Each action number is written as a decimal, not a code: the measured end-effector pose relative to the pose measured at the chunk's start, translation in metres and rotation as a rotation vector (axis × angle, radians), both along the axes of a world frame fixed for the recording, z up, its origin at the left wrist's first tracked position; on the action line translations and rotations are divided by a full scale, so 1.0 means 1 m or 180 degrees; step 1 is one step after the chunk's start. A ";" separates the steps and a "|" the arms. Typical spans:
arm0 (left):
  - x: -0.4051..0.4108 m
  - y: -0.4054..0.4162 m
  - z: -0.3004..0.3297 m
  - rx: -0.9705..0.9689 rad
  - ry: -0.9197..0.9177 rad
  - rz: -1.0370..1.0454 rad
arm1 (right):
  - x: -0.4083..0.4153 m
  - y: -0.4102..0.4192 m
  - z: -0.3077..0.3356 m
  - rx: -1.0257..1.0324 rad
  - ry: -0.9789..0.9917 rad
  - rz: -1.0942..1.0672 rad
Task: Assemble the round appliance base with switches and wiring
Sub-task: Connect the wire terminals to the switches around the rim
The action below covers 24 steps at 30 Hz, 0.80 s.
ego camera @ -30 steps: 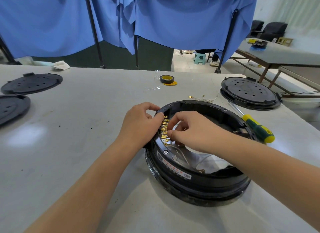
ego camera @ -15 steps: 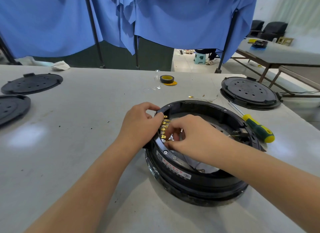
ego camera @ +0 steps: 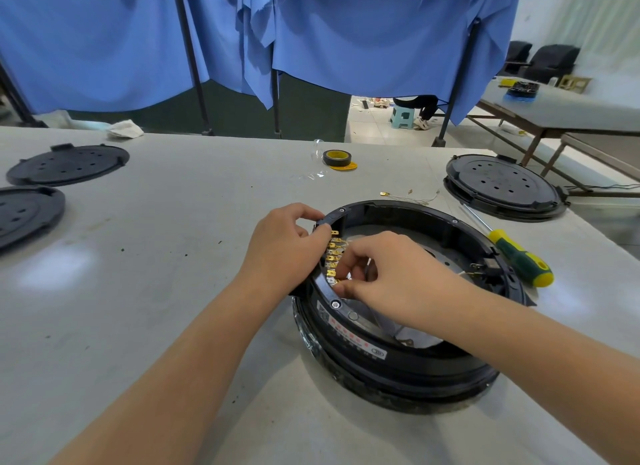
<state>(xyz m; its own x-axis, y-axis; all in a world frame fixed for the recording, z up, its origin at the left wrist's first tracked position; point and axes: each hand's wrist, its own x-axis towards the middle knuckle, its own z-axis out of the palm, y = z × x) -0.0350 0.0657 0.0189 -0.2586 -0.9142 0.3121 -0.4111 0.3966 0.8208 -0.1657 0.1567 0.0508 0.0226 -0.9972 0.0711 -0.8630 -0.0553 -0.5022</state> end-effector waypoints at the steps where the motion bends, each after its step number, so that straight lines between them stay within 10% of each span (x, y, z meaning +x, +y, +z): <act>1: 0.000 0.000 0.000 0.0007 0.0003 0.0001 | 0.000 0.000 0.000 -0.0007 0.0014 -0.0007; 24: -0.004 0.005 -0.003 0.0223 0.0470 0.0130 | 0.006 0.000 -0.003 -0.0183 0.0079 -0.0214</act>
